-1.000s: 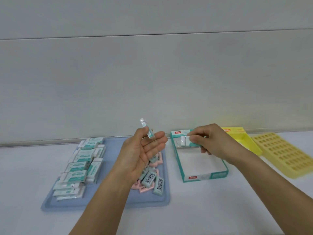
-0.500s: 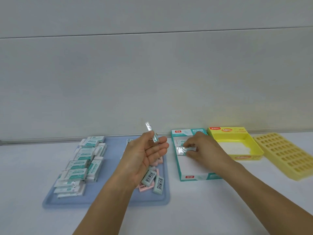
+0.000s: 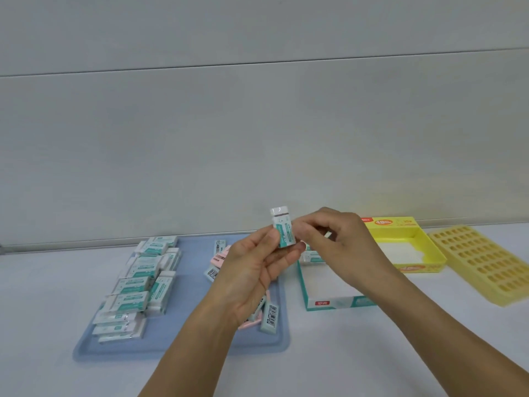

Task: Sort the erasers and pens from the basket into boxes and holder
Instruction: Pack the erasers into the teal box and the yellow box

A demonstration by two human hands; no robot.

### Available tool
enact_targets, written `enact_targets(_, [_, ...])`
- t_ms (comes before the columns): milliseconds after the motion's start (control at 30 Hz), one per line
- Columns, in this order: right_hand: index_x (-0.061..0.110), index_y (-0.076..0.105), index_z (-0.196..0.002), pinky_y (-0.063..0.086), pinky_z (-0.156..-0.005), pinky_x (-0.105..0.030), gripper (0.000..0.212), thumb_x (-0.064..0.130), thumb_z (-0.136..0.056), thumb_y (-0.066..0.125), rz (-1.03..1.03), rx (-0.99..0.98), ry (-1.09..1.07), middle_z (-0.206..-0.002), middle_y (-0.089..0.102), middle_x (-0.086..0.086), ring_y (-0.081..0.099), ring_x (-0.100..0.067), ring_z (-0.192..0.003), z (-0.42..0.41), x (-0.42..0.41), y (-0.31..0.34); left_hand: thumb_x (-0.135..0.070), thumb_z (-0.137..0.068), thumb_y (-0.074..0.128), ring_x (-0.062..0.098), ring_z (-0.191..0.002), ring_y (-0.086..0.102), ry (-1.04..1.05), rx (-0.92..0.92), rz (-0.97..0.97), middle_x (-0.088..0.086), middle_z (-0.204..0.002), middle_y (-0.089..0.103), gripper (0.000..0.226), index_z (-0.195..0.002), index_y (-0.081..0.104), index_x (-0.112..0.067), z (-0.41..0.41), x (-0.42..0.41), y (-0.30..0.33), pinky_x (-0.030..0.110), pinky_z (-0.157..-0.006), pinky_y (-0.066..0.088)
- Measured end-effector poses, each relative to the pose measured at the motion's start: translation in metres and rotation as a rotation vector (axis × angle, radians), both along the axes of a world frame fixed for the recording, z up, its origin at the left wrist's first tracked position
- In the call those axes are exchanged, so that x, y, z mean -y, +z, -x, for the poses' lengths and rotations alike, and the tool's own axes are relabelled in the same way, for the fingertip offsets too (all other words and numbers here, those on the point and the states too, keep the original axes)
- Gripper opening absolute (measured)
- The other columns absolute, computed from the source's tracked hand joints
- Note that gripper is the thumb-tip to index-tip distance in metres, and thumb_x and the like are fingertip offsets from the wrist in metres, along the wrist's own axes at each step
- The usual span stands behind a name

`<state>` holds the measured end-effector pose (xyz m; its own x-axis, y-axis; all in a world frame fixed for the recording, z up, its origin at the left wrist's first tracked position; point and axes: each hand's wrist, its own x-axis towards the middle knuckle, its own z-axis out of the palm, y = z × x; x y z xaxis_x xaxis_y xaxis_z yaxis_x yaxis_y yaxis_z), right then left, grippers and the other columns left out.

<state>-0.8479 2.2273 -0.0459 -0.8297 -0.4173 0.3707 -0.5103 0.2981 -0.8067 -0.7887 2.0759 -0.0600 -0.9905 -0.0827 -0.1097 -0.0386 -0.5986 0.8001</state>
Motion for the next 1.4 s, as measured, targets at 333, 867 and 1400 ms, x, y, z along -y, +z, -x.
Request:
enact_targets(333, [0.024, 0.071, -0.074, 0.05, -0.065, -0.023, 0.006, 0.024, -0.073, 0.076, 0.001, 0.025, -0.129, -0.07, 0.067, 0.014, 0.058, -0.005, -0.063, 0.012, -0.02, 0.014, 0.002, -0.09, 0.06, 0.022, -0.101, 0.07, -0.061, -0.159, 0.38, 0.01, -0.106, 0.073, 0.022, -0.106, 0.071, -0.009, 0.021, -0.022, 0.008, 0.028, -0.088, 0.055])
enact_targets(867, [0.022, 0.059, -0.121, 0.032, -0.082, -0.032, 0.033, 0.034, -0.094, 0.044, -1.226, -0.426, -0.13, -0.118, 0.052, -0.002, 0.046, -0.022, -0.112, 0.042, -0.048, -0.023, -0.033, -0.083, 0.066, 0.019, -0.106, 0.051, -0.035, -0.183, 2.041, -0.004, -0.12, 0.054, 0.03, -0.11, 0.065, -0.018, 0.09, -0.016, -0.038, 0.033, -0.082, 0.045])
enact_targets(1400, [0.026, 0.073, -0.106, 0.039, -0.074, -0.036, 0.022, 0.032, -0.086, 0.067, -0.826, -0.501, -0.235, -0.1, 0.063, 0.001, 0.056, -0.025, -0.096, 0.027, -0.022, -0.025, -0.037, -0.087, 0.066, 0.021, -0.117, 0.051, 0.061, -0.323, 1.787, -0.002, -0.13, 0.057, 0.038, -0.121, 0.066, -0.021, 0.039, 0.006, -0.014, 0.03, -0.102, 0.035])
